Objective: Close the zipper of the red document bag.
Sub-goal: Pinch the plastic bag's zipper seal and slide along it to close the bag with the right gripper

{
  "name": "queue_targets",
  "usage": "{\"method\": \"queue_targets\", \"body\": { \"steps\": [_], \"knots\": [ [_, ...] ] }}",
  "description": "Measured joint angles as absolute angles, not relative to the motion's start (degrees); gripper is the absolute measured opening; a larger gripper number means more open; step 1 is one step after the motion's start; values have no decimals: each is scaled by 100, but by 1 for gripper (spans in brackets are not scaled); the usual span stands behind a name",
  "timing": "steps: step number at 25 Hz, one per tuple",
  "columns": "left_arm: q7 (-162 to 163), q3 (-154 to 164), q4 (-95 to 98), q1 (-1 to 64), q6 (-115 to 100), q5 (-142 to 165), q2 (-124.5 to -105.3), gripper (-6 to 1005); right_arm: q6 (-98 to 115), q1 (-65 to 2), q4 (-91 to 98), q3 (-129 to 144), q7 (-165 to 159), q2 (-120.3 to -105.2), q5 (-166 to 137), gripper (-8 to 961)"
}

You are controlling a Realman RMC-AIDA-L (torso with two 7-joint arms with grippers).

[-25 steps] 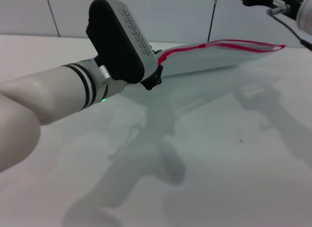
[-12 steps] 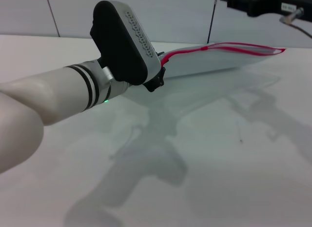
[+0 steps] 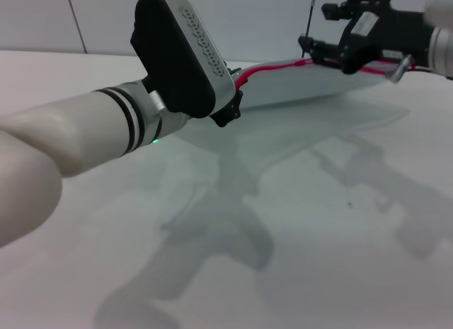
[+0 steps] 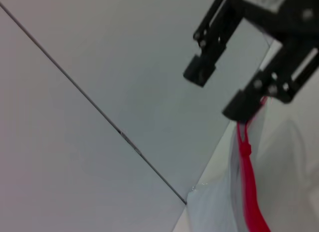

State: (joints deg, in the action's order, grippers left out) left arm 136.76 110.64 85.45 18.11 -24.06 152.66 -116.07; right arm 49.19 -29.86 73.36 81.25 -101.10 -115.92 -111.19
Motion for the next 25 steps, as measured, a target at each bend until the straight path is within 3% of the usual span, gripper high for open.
{"method": "queue_targets", "body": {
  "steps": [17, 25],
  "knots": [
    [13676, 11047, 8680, 1787, -2446, 15276, -11594, 55, 4494, -2877, 7507, 8919, -9646, -11634, -12132, 575],
    [13676, 11064, 8659, 1792, -2449, 15277, -11592, 55, 3103, -2562, 7666, 9866, -9639, -11634, -12525, 542]
  ]
}}
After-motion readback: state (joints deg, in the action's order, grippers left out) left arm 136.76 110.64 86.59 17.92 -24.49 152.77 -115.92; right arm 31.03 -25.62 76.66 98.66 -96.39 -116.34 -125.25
